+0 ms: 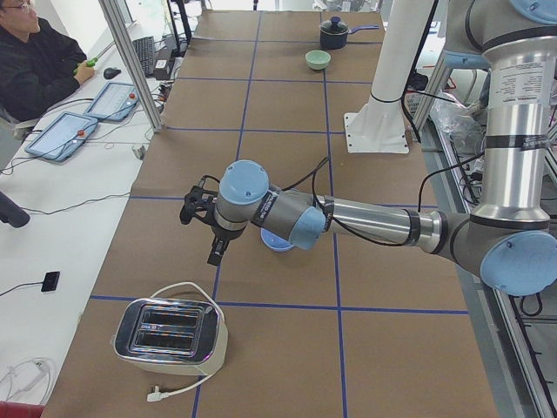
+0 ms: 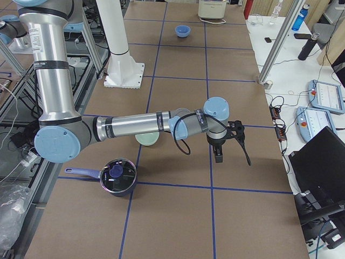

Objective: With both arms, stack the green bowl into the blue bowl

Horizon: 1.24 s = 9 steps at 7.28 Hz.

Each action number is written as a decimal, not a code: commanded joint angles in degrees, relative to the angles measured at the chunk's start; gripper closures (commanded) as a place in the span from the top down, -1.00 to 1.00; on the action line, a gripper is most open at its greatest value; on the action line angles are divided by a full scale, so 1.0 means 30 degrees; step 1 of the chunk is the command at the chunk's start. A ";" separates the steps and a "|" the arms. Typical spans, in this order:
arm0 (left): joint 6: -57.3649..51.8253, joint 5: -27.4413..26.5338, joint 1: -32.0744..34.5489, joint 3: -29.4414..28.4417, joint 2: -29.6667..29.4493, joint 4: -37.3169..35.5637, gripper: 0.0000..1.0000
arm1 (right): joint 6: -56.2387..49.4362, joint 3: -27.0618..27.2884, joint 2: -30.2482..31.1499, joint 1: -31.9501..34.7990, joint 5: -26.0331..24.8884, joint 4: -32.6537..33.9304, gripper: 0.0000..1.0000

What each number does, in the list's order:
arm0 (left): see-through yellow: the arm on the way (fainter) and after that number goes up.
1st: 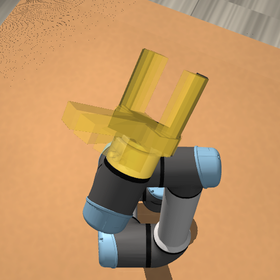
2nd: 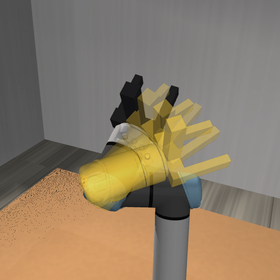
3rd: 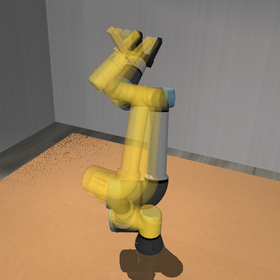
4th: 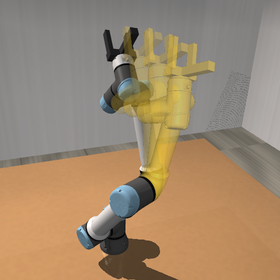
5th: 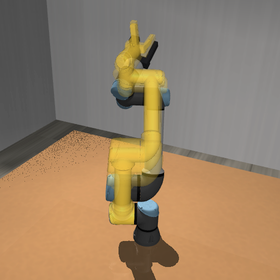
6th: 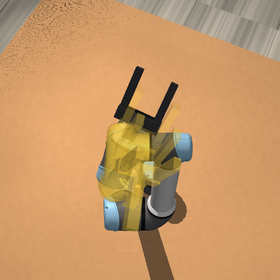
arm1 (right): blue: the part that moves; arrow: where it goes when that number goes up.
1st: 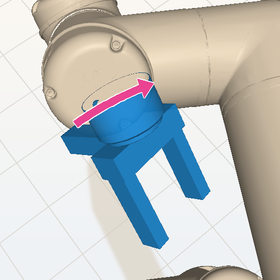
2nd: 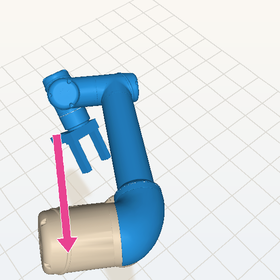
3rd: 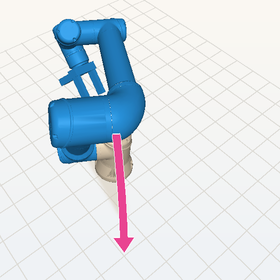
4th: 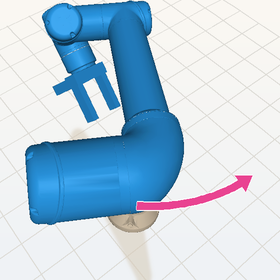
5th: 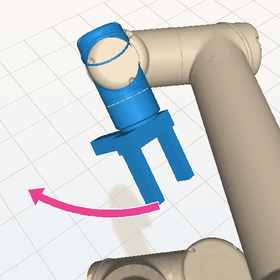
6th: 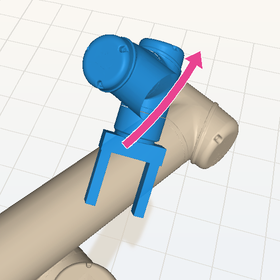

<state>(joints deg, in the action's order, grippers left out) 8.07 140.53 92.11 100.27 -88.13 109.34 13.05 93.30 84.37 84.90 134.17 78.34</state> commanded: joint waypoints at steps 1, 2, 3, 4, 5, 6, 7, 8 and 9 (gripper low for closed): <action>0.0004 0.0003 0.0000 0.0032 -0.0006 -0.0003 0.96 | 0.0015 0.0071 0.0029 0.0000 0.0072 0.0018 1.00; 0.0004 0.0003 0.0000 0.0032 -0.0006 -0.0003 0.96 | -0.0014 0.0043 0.0000 0.0000 0.0073 -0.0011 1.00; 0.0004 0.0003 0.0000 0.0032 -0.0006 -0.0032 0.96 | -0.0014 0.0101 0.0058 -0.0029 0.0044 -0.0185 1.00; 0.0178 -0.0026 -0.0087 0.0003 -0.0093 -0.0032 0.96 | 0.0015 0.0101 0.0262 -0.0175 0.0131 -0.0390 1.00; 0.0238 -0.0230 -0.0639 -0.0258 -0.0297 -0.0003 0.96 | 0.0044 0.0681 0.1192 -0.0234 0.0625 -0.0392 1.00; 0.0355 -0.0290 -0.1776 -0.0551 -0.0502 -0.0003 0.96 | 0.0131 0.1441 0.3058 -0.0989 0.0804 -0.1001 1.00; 0.1661 -0.0319 -0.2512 -0.1134 -0.1462 0.0084 0.96 | 0.1495 0.1594 0.4700 -0.1779 0.0921 -0.3849 1.00; 0.2370 -0.0407 -0.3535 -0.1285 -0.1703 0.0114 0.96 | 0.4960 0.1682 0.6138 -0.2860 0.1242 -0.7880 1.00; 0.2812 -0.0959 -0.4038 -0.1286 -0.1880 0.0143 0.96 | 0.7054 0.1741 0.6819 -0.3886 0.1216 -1.0270 1.00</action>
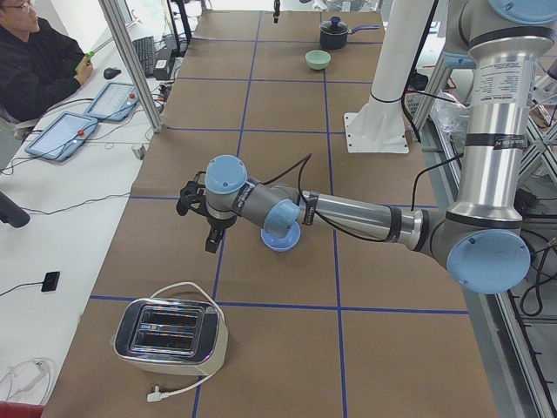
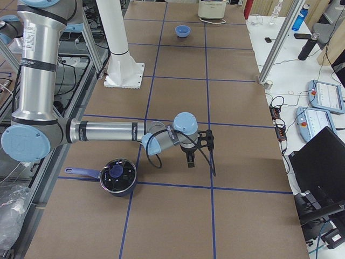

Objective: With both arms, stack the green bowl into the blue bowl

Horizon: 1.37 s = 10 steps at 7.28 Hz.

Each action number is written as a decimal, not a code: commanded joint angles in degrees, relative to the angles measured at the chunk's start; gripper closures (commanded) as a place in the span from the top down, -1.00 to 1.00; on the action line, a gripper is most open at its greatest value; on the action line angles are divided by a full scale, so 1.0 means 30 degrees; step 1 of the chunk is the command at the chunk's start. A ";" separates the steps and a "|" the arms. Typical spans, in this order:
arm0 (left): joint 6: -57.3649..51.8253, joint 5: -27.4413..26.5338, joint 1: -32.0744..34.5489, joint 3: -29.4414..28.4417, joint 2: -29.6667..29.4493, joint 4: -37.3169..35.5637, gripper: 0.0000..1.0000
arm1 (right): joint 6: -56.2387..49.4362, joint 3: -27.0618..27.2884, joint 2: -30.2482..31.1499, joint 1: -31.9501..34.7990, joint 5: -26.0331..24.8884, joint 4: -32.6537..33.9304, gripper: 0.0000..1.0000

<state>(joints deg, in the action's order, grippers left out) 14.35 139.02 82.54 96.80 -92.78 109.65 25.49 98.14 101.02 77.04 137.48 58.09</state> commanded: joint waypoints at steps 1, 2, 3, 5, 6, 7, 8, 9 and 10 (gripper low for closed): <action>0.1276 -0.0491 -0.1085 -0.0071 -0.0391 0.0072 0.96 | 0.3887 0.0708 0.1277 -0.1915 0.0141 -0.3600 1.00; 0.1339 -0.0491 -0.1232 -0.0070 -0.0392 0.0073 0.96 | 0.5434 0.1439 0.1248 -0.2937 0.0025 -0.3601 1.00; 0.1398 -0.0549 -0.1494 -0.0070 -0.0392 0.0073 0.96 | 0.5653 0.1475 0.1305 -0.3498 -0.0063 -0.3601 1.00; 0.2829 -0.1774 -0.2868 -0.0157 -0.0596 0.0567 0.96 | 0.5655 0.1476 0.1800 -0.4757 -0.0122 -0.3601 1.00; 0.2805 -0.2070 -0.3077 -0.0477 -0.0568 0.0861 0.96 | 0.5655 0.1534 0.2181 -0.5431 -0.0123 -0.3601 1.00; 0.2834 -0.2073 -0.3108 -0.0625 -0.0364 0.1473 0.96 | 0.5626 0.1911 0.2910 -0.5756 -0.0123 -0.3688 1.00; 0.2863 -0.2102 -0.3108 -0.0569 -0.0217 0.1537 0.96 | 0.5626 0.2524 0.3671 -0.5963 -0.0123 -0.3689 1.00; 0.2892 -0.2074 -0.3108 -0.0394 0.0132 0.1537 0.96 | 0.5626 0.2965 0.4346 -0.6110 -0.0123 -0.3718 1.00; 0.2951 -0.2044 -0.3166 -0.0334 0.0484 0.2089 0.96 | 0.5597 0.3144 0.4962 -0.6227 -0.0094 -0.4153 1.00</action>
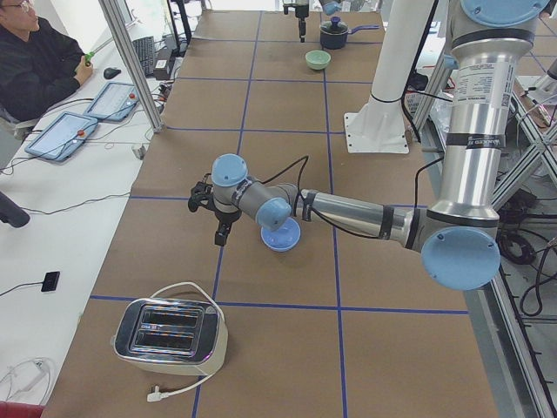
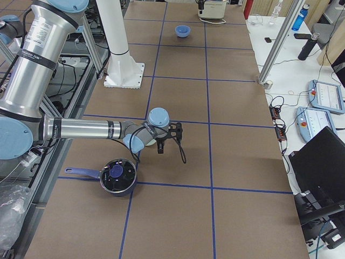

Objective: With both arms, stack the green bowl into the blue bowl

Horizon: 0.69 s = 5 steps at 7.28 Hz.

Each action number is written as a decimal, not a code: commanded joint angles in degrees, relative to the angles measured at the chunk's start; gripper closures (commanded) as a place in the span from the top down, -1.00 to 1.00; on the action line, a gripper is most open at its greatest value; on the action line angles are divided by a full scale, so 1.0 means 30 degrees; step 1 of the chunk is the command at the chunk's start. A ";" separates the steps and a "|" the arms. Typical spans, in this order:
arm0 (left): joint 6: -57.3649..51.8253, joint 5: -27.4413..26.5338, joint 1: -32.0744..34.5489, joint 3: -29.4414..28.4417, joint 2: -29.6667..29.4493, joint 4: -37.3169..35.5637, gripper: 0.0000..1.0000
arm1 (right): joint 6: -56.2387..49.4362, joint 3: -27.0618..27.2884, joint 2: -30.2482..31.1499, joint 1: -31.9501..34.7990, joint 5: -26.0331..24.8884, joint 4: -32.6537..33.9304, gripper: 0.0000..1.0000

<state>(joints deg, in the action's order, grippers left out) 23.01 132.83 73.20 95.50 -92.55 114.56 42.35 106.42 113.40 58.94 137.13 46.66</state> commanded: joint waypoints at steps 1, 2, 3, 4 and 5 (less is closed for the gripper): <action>0.0469 0.0078 -0.0082 0.0129 0.0904 0.1385 0.96 | 0.0005 0.0415 0.1509 -0.0339 0.0023 -0.1217 1.00; 0.1459 0.0137 -0.0344 0.0129 0.1199 0.2235 0.96 | 0.0005 0.0386 0.1748 -0.0573 0.0052 -0.1545 1.00; 0.2223 -0.0008 -0.1187 0.0129 0.1289 0.2563 0.96 | 0.0063 0.0386 0.1721 -0.0865 0.0053 -0.1548 1.00; 0.2405 -0.0038 -0.1921 -0.0045 0.1290 0.2624 0.96 | 0.0064 0.0386 0.1634 -0.1071 0.0053 -0.1548 1.00; 0.2406 -0.0387 -0.2624 -0.0482 0.1319 0.2828 0.96 | 0.0064 0.0328 0.1604 -0.1305 0.0024 -0.1548 1.00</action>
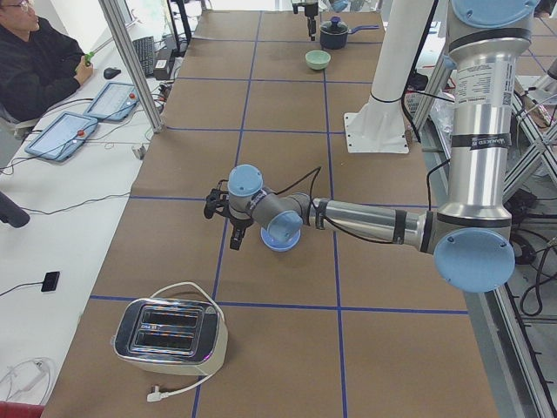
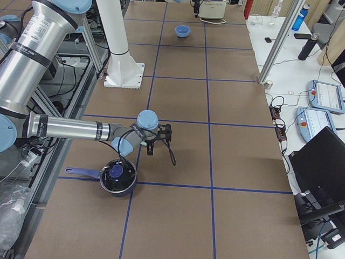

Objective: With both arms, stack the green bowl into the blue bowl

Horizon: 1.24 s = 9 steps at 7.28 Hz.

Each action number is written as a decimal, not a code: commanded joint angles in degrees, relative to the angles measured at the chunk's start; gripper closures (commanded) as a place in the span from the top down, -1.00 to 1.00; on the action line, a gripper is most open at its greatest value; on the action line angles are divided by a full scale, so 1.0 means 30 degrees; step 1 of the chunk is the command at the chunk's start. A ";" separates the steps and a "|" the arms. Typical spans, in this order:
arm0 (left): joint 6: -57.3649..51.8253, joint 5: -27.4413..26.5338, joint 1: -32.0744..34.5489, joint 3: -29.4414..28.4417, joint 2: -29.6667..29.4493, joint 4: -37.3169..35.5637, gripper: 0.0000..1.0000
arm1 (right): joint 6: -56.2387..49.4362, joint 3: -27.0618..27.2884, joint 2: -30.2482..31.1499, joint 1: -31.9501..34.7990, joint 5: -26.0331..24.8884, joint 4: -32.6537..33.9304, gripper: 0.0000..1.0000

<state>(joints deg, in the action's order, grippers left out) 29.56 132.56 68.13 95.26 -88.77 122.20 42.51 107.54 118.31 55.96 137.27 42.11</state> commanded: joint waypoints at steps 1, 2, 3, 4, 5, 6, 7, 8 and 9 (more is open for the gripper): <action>0.0224 -0.0533 -0.1263 -0.0899 0.0086 0.0748 0.96 | 0.0038 -0.0075 -0.0090 -0.0429 0.0006 -0.0002 1.00; 0.0224 -0.0622 -0.1759 -0.1484 0.0551 0.1565 0.96 | 0.0038 -0.0075 -0.0119 -0.0430 0.0035 -0.0031 1.00; 0.0253 -0.0623 -0.1909 -0.2012 0.0613 0.2414 0.96 | 0.0009 -0.0075 -0.0148 -0.0488 0.0036 -0.0002 1.00; 0.0283 -0.0594 -0.2316 -0.2018 0.0933 0.2596 0.96 | 0.0009 -0.0075 -0.0178 -0.0518 0.0065 -0.0002 1.00; 0.0921 -0.0623 -0.2727 -0.2018 0.0965 0.3033 0.96 | 0.0009 -0.0075 -0.0207 -0.0489 0.0094 -0.0002 1.00; 0.1856 -0.0623 -0.3340 -0.2018 0.1024 0.3879 0.96 | 0.0009 -0.0133 -0.0236 -0.0547 0.0094 0.0027 1.00; 0.2242 -0.0623 -0.3665 -0.2018 0.1314 0.4496 0.96 | 0.0009 -0.0163 -0.0237 -0.0547 0.0094 0.0027 1.00; 0.2217 -0.0623 -0.3697 -0.1989 0.1810 0.4851 0.95 | 0.0009 -0.0163 -0.0266 -0.0547 0.0123 0.0027 1.00; 0.2246 -0.0623 -0.3698 -0.2017 0.1873 0.5115 0.81 | 0.0009 -0.0163 -0.0324 -0.0547 0.0123 0.0027 1.00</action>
<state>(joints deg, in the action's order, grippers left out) 35.99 130.69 57.28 89.25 -83.86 136.27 42.54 107.08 117.50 54.32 137.61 42.18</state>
